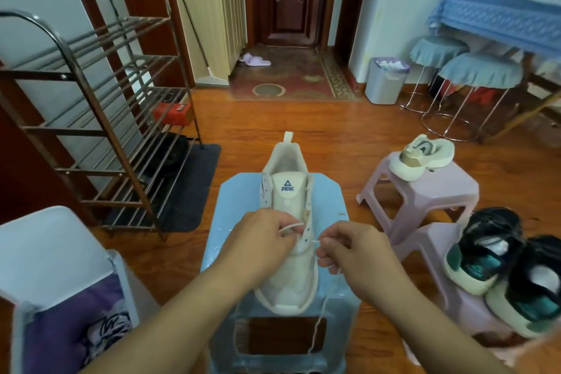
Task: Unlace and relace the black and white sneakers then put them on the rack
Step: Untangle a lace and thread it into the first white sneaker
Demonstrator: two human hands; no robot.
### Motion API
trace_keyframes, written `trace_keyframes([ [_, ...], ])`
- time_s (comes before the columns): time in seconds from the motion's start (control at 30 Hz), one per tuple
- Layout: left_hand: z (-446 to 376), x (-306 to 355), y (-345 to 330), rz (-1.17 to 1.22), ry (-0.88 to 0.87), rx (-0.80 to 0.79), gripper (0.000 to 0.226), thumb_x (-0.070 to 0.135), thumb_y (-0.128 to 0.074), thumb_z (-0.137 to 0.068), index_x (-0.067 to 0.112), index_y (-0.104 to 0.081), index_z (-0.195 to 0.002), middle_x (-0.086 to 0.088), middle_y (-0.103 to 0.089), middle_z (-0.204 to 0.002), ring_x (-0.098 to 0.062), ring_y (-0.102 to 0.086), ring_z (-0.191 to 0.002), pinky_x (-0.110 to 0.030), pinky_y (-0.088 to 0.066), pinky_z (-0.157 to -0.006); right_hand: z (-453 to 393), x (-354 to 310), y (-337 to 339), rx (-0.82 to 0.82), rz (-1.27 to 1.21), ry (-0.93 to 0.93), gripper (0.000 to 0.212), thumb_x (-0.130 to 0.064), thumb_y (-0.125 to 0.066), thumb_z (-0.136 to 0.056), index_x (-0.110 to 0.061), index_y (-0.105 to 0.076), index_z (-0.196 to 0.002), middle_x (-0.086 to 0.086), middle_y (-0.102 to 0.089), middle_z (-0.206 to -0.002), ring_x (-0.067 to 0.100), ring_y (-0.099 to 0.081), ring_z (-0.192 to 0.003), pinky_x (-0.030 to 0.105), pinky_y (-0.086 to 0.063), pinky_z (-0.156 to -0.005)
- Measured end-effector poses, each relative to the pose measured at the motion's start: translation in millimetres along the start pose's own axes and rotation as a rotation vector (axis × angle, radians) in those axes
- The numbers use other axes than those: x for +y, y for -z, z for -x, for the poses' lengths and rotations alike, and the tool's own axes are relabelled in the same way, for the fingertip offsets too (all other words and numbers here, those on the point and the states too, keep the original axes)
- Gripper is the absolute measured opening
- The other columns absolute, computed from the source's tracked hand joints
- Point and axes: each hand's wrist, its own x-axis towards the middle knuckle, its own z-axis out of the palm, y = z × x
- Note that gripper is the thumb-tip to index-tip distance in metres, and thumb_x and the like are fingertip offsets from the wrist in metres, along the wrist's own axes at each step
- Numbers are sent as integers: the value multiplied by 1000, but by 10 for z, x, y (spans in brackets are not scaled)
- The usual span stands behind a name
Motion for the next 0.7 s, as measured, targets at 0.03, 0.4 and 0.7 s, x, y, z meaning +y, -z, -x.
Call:
trace_keyframes([
  [0.03, -13, 4, 3, 13, 4, -12, 21, 31, -66, -89, 50, -75, -91, 18, -74, -92, -3, -65, -90, -36, -57, -82, 10, -3, -11, 18, 55, 12, 21, -13, -63, -96, -24, -70, -81, -6, -74, -71, 5, -70, -66, 23, -58, -62],
  [0.4, -52, 57, 17, 82, 16, -105, 33, 31, -71, -92, 60, -72, -77, 31, -71, -83, 3, -65, -96, -37, -57, -93, 131, -67, -215, 189, 328, 49, 18, -35, -56, -97, -30, -56, -80, -14, -60, -76, 3, -54, -73, 16, -37, -56],
  [0.7, -5, 37, -19, 269, 89, -94, 20, 21, -71, -93, 37, -82, -87, 18, -77, -85, -1, -71, -87, -40, -59, -89, 96, -148, -453, 192, 198, -138, 15, -32, -54, -96, -23, -54, -84, -7, -59, -84, 16, -54, -79, 31, -39, -68],
])
